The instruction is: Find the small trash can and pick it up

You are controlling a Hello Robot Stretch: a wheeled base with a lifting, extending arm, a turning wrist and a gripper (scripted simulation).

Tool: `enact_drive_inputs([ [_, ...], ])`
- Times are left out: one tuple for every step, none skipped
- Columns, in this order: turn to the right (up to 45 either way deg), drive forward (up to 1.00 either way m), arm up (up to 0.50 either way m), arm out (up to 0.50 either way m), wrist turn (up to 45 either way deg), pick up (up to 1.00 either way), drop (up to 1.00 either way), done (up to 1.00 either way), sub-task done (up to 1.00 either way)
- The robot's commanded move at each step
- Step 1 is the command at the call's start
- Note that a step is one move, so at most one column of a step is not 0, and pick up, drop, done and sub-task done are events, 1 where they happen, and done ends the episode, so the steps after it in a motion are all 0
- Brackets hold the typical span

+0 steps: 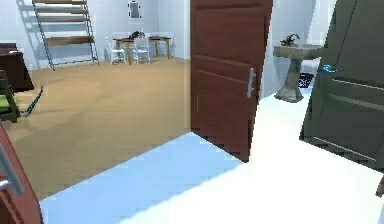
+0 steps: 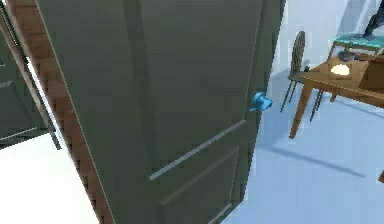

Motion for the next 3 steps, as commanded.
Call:
enact_drive_inputs([
  [0.0,0.4,0.0,0.0,0.0,0.0,0.0,0.0,0.0],
  [39.0,0.0,0.0,0.0,0.0,0.0,0.0,0.0,0.0],
  [0.0,1.0,0.0,0.0,0.0,0.0,0.0,0.0,0.0],
])
